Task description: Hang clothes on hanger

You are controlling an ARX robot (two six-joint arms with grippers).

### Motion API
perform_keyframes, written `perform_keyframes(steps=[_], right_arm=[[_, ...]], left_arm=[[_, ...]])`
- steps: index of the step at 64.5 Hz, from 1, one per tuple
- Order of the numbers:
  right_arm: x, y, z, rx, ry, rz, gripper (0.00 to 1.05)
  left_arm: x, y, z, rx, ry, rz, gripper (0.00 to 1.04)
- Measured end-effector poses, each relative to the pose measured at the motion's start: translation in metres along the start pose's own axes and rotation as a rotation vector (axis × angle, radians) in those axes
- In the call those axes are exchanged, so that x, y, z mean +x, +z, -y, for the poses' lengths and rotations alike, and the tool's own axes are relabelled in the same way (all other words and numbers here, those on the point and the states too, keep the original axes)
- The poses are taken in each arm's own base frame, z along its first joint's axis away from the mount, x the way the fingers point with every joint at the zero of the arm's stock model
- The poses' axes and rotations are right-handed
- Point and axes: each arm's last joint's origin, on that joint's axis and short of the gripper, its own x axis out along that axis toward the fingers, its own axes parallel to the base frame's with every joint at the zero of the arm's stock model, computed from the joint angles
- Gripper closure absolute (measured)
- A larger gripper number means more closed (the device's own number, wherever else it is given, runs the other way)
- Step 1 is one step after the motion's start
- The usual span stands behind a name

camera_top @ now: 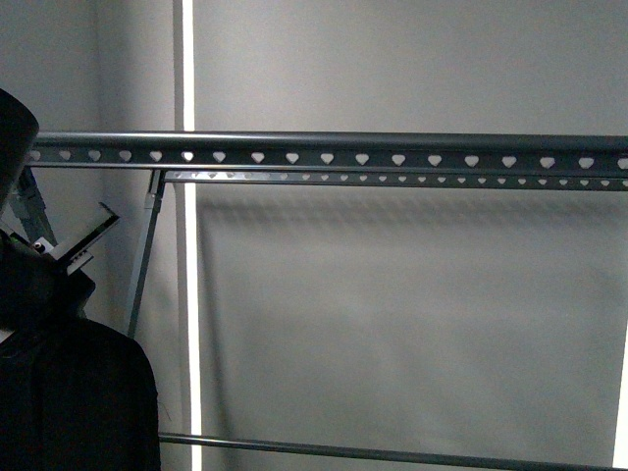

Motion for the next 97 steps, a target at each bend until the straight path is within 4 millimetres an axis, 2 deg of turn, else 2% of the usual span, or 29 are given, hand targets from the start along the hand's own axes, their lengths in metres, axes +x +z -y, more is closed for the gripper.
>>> perform_keyframes(steps=[7, 16, 23, 29, 34, 40, 47, 50, 55, 60, 64, 68, 75, 82, 97], right_arm=[[0.0, 0.0, 0.0, 0.0, 0.0, 0.0, 0.07], [0.0, 0.0, 0.0, 0.0, 0.0, 0.0, 0.07], [0.0, 0.0, 0.0, 0.0, 0.0, 0.0, 0.07], [0.0, 0.0, 0.0, 0.0, 0.0, 0.0, 0.07], [0.0, 0.0, 0.0, 0.0, 0.0, 0.0, 0.07], [0.0, 0.0, 0.0, 0.0, 0.0, 0.0, 0.07], [0.0, 0.0, 0.0, 0.0, 0.0, 0.0, 0.07], [0.0, 0.0, 0.0, 0.0, 0.0, 0.0, 0.07], [0.0, 0.0, 0.0, 0.0, 0.0, 0.0, 0.07], [0.0, 0.0, 0.0, 0.0, 0.0, 0.0, 0.07], [0.0, 0.0, 0.0, 0.0, 0.0, 0.0, 0.07], [0.0, 0.0, 0.0, 0.0, 0.0, 0.0, 0.07], [0.0, 0.0, 0.0, 0.0, 0.0, 0.0, 0.07], [0.0, 0.0, 0.0, 0.0, 0.0, 0.0, 0.07], [0.0, 0.0, 0.0, 0.0, 0.0, 0.0, 0.07]], left_arm=[[-0.022, -0.005, 0.002, 0.101, -0.128, -0.066, 1.0], [-0.061, -0.01, 0.006, 0.263, -0.396, -0.175, 1.0], [-0.092, -0.012, 0.005, 0.488, -0.577, -0.336, 1.0], [-0.102, -0.014, 0.0, 0.689, -0.671, -0.47, 1.0], [-0.095, -0.009, 0.002, 0.92, -0.666, -0.484, 1.01], [-0.082, 0.001, 0.013, 1.132, -0.619, -0.401, 1.01], [-0.064, 0.019, 0.039, 1.51, -0.532, -0.168, 1.01], [-0.059, 0.021, 0.046, 1.614, -0.518, -0.089, 1.01], [-0.048, 0.02, 0.071, 1.942, -0.584, 0.17, 1.01], [-0.044, 0.016, 0.092, 2.114, -0.612, 0.332, 1.0], [-0.046, 0.009, 0.111, 2.253, -0.716, 0.503, 1.0], [-0.049, 0.005, 0.12, 2.309, -0.804, 0.588, 1.0], [-0.054, -0.002, 0.138, 2.308, -0.915, 0.735, 1.0], [-0.055, -0.003, 0.146, 2.291, -0.996, 0.85, 1.0], [-0.053, 0.002, 0.147, 2.276, -0.95, 0.922, 1.0]])
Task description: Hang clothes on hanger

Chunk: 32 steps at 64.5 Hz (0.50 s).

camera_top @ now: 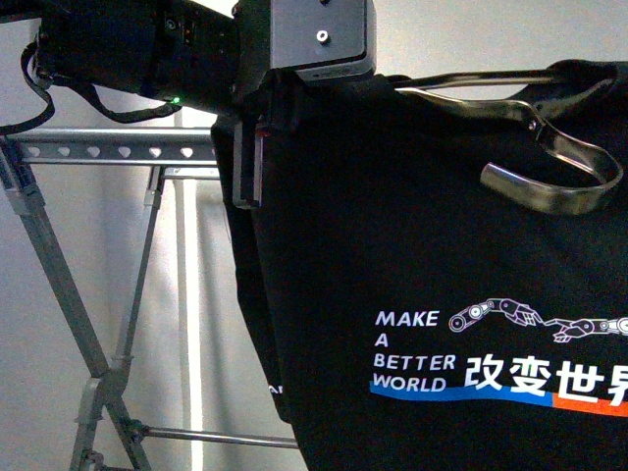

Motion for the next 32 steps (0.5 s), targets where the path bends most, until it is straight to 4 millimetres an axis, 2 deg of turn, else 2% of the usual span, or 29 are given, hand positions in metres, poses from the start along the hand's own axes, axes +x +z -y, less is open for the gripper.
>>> perform_keyframes(steps=[18, 24, 27, 32], right_arm=[[0.0, 0.0, 0.0, 0.004, 0.008, 0.0, 0.07], [0.005, 0.006, 0.004, 0.108, 0.179, 0.008, 0.07], [0.011, 0.024, 0.015, 0.174, 0.264, 0.024, 0.07], [0.034, 0.077, 0.049, 0.205, 0.324, 0.047, 0.07]], left_arm=[[0.0, 0.0, 0.001, -0.001, -0.001, 0.0, 1.0], [0.0, 0.0, 0.001, -0.001, -0.001, -0.002, 1.0], [0.0, -0.001, 0.001, 0.0, -0.001, -0.006, 1.0], [0.0, 0.0, 0.001, -0.001, -0.002, -0.002, 1.0]])
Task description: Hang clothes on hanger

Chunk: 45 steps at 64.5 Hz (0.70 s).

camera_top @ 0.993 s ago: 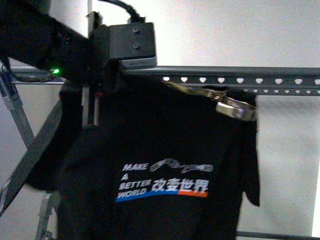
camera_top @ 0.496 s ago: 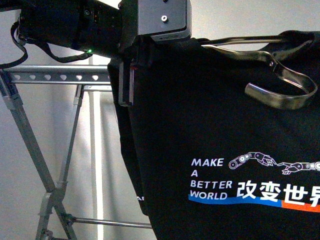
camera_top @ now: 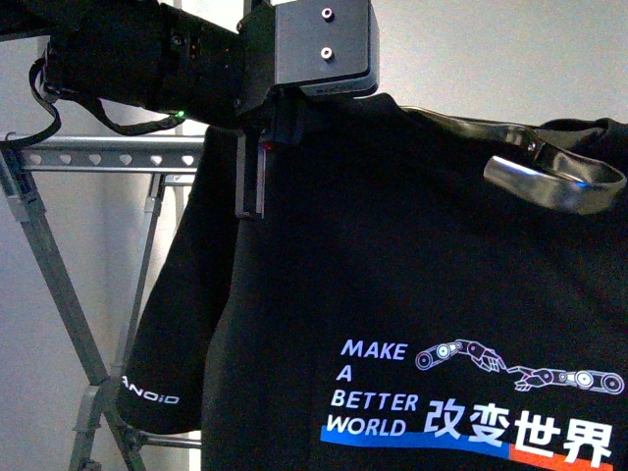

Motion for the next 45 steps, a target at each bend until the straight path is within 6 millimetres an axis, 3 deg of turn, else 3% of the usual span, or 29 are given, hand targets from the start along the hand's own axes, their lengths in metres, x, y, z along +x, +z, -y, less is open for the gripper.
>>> perform_keyframes(steps=[5, 10, 14, 15, 19, 22, 32, 45], right_arm=[[0.03, 0.041, 0.026, 0.127, 0.076, -0.128, 0.07], [0.061, 0.068, 0.038, 0.033, 0.036, -0.153, 0.07], [0.076, 0.083, 0.038, -0.11, 0.01, -0.124, 0.07], [0.082, 0.09, 0.036, -0.229, 0.006, -0.101, 0.07], [0.093, 0.104, 0.027, -0.433, 0.024, -0.047, 0.07], [0.103, 0.114, 0.016, -0.746, 0.085, -0.036, 0.07], [0.125, 0.117, -0.002, -1.349, 0.202, -0.107, 0.07], [0.152, 0.115, -0.004, -1.67, 0.286, -0.155, 0.07]], left_arm=[[-0.001, -0.002, 0.0, 0.0, -0.001, -0.007, 1.0], [-0.002, -0.003, 0.0, 0.0, -0.001, -0.014, 1.0], [-0.002, -0.003, 0.0, 0.0, -0.001, -0.014, 1.0], [-0.002, -0.003, 0.0, 0.0, -0.001, -0.014, 1.0], [-0.001, -0.003, 0.001, -0.001, -0.003, -0.013, 1.0], [0.0, -0.002, 0.002, -0.003, -0.006, -0.009, 1.0], [0.001, 0.0, 0.003, -0.004, -0.006, 0.001, 1.0], [-0.001, -0.004, 0.003, -0.004, -0.007, -0.015, 1.0]])
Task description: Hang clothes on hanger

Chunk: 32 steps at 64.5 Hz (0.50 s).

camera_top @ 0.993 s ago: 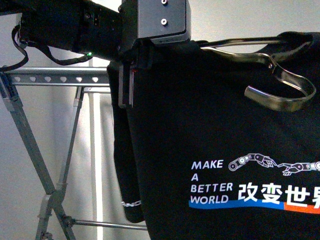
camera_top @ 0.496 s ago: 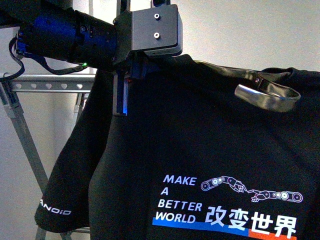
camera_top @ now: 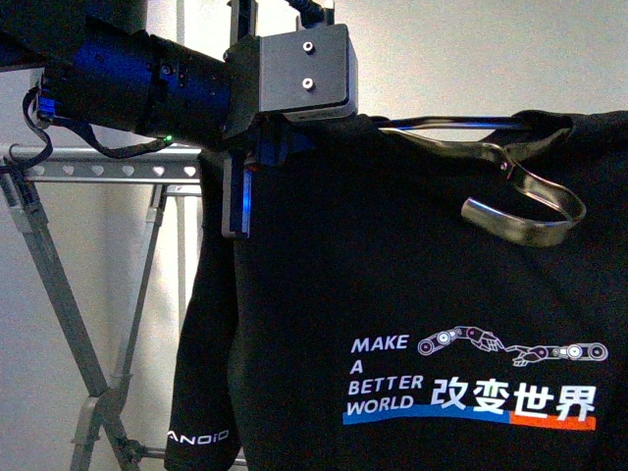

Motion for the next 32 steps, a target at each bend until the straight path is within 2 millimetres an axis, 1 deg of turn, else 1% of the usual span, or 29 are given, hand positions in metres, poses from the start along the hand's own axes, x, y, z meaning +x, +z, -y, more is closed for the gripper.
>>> perform_keyframes(steps=[5, 8, 16, 22, 32], right_arm=[[0.01, -0.005, 0.005, -0.043, 0.006, -0.015, 0.07], [0.014, -0.007, 0.006, -0.049, 0.008, -0.02, 0.07], [0.032, -0.014, 0.012, -0.059, 0.025, -0.036, 0.07], [0.046, -0.018, 0.014, -0.025, 0.044, -0.041, 0.07], [0.057, -0.023, 0.019, 0.039, 0.052, -0.053, 0.07]], left_arm=[[0.0, 0.0, 0.0, 0.0, 0.0, 0.002, 1.0], [0.001, 0.001, 0.0, 0.0, 0.0, 0.005, 1.0], [0.002, 0.003, 0.0, 0.0, 0.0, 0.011, 1.0], [0.001, 0.002, 0.0, 0.0, 0.0, 0.008, 1.0], [0.001, 0.002, 0.0, 0.0, 0.0, 0.006, 1.0]])
